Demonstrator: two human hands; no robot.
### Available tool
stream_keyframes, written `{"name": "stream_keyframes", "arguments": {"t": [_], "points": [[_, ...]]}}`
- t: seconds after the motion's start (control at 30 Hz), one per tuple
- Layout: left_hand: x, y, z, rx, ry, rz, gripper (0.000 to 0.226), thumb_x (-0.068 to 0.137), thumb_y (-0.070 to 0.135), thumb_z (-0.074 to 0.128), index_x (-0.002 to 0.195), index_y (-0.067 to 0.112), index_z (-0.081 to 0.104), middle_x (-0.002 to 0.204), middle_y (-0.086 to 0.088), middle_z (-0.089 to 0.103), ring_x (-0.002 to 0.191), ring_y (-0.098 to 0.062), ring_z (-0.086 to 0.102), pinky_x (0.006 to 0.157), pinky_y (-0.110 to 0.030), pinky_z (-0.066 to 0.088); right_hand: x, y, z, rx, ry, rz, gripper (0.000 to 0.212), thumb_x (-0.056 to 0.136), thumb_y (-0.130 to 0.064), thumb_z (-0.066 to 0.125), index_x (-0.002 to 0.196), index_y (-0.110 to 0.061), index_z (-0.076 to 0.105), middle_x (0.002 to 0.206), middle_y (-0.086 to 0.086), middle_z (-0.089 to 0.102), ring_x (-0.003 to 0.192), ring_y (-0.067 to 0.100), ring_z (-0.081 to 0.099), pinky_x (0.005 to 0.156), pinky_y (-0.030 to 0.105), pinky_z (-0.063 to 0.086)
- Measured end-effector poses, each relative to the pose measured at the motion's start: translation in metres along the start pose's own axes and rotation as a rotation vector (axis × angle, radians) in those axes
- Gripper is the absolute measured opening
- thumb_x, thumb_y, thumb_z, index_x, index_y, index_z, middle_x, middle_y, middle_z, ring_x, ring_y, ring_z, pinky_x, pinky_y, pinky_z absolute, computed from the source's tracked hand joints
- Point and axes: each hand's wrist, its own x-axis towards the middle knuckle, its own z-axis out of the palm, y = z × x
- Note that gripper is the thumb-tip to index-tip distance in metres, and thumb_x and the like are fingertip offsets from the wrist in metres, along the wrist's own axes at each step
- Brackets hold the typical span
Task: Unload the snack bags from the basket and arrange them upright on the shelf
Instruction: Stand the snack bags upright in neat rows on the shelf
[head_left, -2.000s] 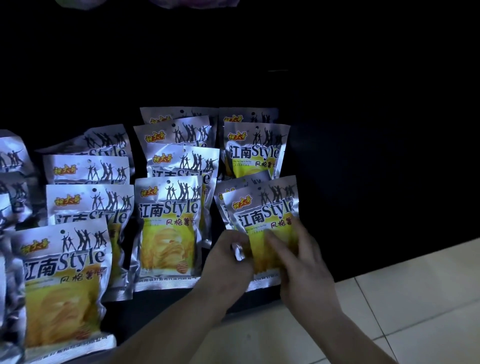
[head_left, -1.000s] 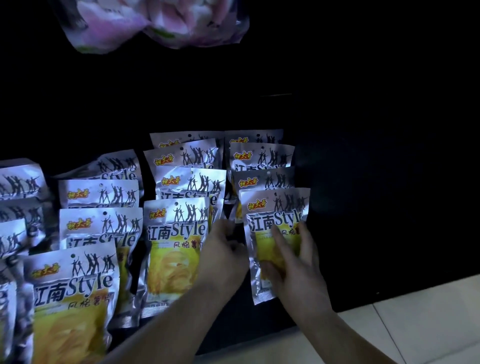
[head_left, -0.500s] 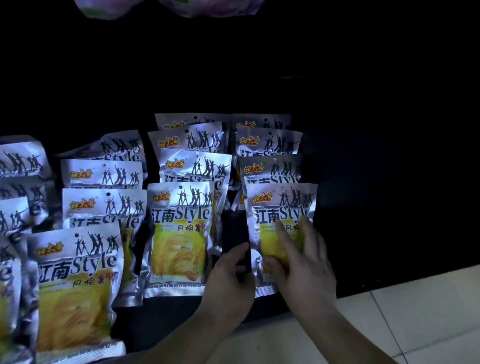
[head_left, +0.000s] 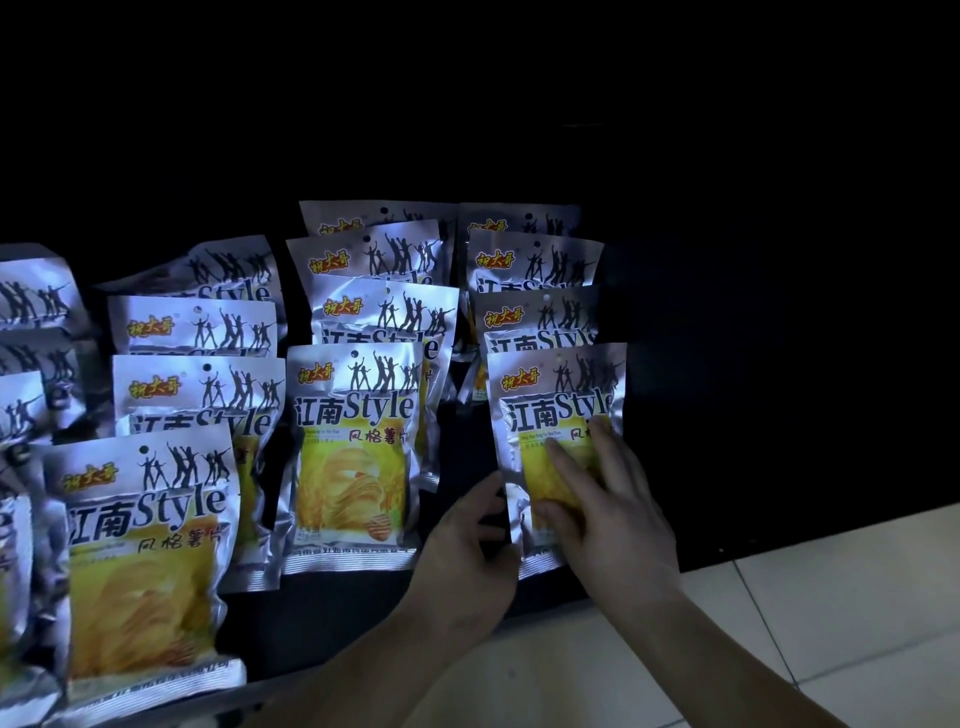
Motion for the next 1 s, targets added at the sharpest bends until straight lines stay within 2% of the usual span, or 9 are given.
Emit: {"name": "stream_keyframes", "arguments": {"t": [0.13,0.2,0.47,0.63,0.73,0.8,0.9,1.0], "points": [[-0.001,-0.004,-0.003,-0.021,0.066,-0.056,0.060,0.090,0.000,0.063,0.139,0.032,0.052,0.107,0.020,0.065,0.092,0.009,0.065,0.074,-0.011,0.052,-0.006,-0.004,-0.001,0.008,0.016,-0.015,0.065,0.092,-0.052,0.063,0.151,-0.042,0.040,0.168,-0.001,0.018,0.154,0.024,0.019,0.103,0.046,0.049],[-0.003,-0.004,-0.004,-0.011,0.073,-0.058,0.059,0.090,0.001,0.065,0.142,0.026,0.052,0.107,0.022,0.063,0.091,0.012,0.063,0.073,-0.008,0.050,-0.008,-0.005,-0.002,0.018,0.021,-0.015,0.063,0.092,-0.054,0.060,0.151,-0.041,0.041,0.167,-0.001,0.021,0.153,0.024,0.022,0.103,0.047,0.050],[-0.013,-0.004,-0.023,0.055,0.043,-0.079,0.063,0.092,0.013,0.069,0.147,0.033,0.046,0.122,0.018,0.059,0.103,0.002,0.063,0.083,-0.016,0.054,-0.013,-0.026,-0.013,0.064,0.051,-0.038,0.051,0.097,-0.058,0.048,0.144,-0.040,0.051,0.164,-0.003,0.029,0.149,0.022,0.031,0.097,0.047,0.053],[-0.031,0.010,-0.053,0.121,-0.029,-0.062,0.061,0.093,0.017,0.067,0.148,0.034,0.044,0.122,0.017,0.058,0.091,0.004,0.063,0.078,-0.020,0.057,-0.007,-0.058,-0.028,0.081,0.054,-0.051,0.046,0.094,-0.059,0.046,0.126,-0.034,0.068,0.145,-0.007,0.054,0.132,0.018,0.053,0.087,0.034,0.052],[-0.047,0.032,-0.081,0.143,-0.019,-0.061,0.062,0.094,0.028,0.067,0.149,0.035,0.041,0.116,0.014,0.061,0.084,0.003,0.064,0.072,-0.017,0.053,0.003,-0.084,-0.048,0.178,-0.075,0.029,0.042,0.094,-0.062,0.048,0.123,-0.040,0.068,0.135,-0.021,0.056,0.124,0.006,0.057,0.083,0.026,0.050],[-0.061,0.051,-0.100,0.168,-0.054,-0.062,0.063,0.095,0.036,0.065,0.150,0.038,0.035,0.115,0.016,0.062,0.081,0.003,0.065,0.067,-0.014,0.050,0.009,-0.099,-0.067,0.251,-0.181,0.056,0.038,0.094,-0.059,0.054,0.126,-0.041,0.064,0.129,-0.025,0.056,0.120,0.002,0.057,0.087,0.030,0.052],[-0.081,0.079,-0.123,0.213,-0.072,-0.072,0.069,0.097,0.039,0.063,0.155,0.031,0.028,0.109,0.018,0.066,0.085,0.004,0.065,0.064,-0.006,0.046,0.018,-0.123,-0.102,0.312,-0.314,0.074,0.037,0.094,-0.056,0.057,0.126,-0.038,0.064,0.118,-0.024,0.058,0.114,0.003,0.058,0.095,0.031,0.051],[-0.098,0.104,-0.142,0.251,-0.076,-0.132,0.077,0.097,0.041,0.062,0.160,0.024,0.022,0.104,0.021,0.066,0.088,0.000,0.064,0.061,-0.005,0.043,0.024,-0.147,-0.135,0.364,-0.413,0.107,0.028,0.096,-0.047,0.060,0.113,-0.028,0.070,0.106,-0.013,0.069,0.103,0.011,0.064,0.095,0.038,0.054]]}}
